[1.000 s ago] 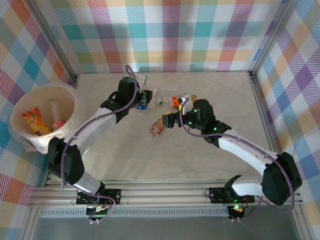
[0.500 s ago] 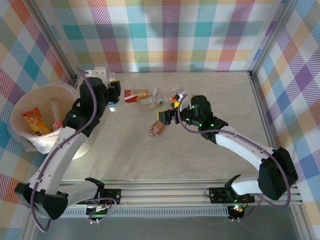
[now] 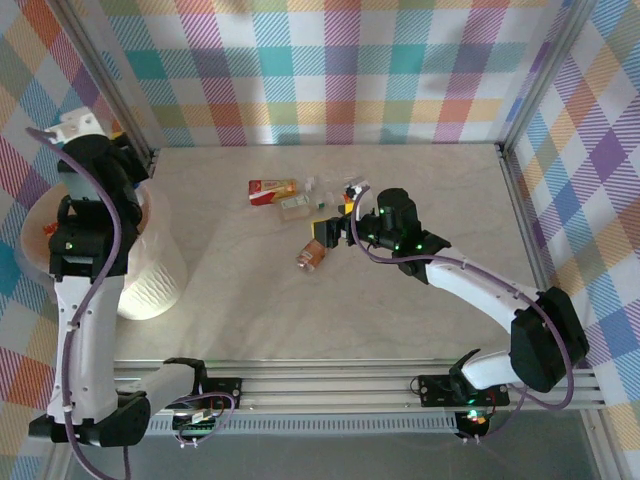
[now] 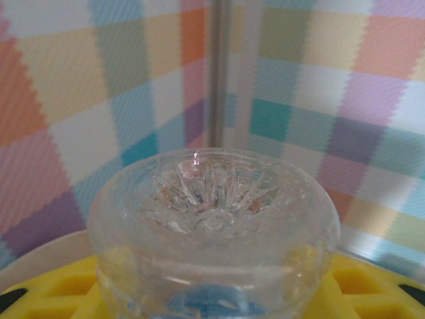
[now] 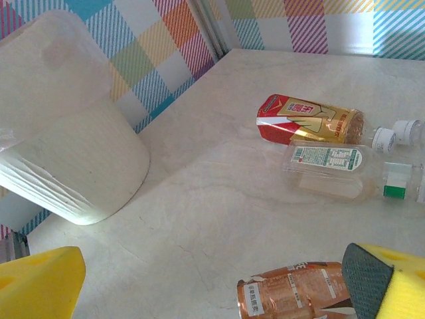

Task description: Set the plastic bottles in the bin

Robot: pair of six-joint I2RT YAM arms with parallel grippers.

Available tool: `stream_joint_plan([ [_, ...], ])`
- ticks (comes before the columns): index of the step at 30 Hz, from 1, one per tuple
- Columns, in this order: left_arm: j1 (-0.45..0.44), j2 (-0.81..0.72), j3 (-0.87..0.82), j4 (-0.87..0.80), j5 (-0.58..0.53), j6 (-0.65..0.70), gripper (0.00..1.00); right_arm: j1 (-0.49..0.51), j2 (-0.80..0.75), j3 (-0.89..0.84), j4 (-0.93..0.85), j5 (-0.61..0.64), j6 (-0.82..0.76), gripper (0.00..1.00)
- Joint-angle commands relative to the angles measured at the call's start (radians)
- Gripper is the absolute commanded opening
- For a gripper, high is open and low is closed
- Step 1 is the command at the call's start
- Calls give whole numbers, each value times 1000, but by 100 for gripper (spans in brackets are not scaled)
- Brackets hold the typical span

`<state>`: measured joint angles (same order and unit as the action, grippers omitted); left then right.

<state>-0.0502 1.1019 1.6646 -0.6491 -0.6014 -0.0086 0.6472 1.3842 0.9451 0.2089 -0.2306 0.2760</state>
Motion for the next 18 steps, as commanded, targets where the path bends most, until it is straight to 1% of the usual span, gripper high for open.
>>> stream_joint_plan([
  [1,91,-3,10,-76,-13,-22,51,2,17,39,49,-22,5,100],
  [6,274,-25,-39,-85,126,-99,52,2,20,51,34,-23,-3,100],
  [11,439,-7,-80,-93,331,-180,52,2,19,60,20,-16,-10,100],
  [14,517,3,-114,-84,437,-230,52,2,20,68,12,-14,-11,100],
  [18,575,9,-163,-58,543,-279,52,2,15,72,2,-9,-12,100],
])
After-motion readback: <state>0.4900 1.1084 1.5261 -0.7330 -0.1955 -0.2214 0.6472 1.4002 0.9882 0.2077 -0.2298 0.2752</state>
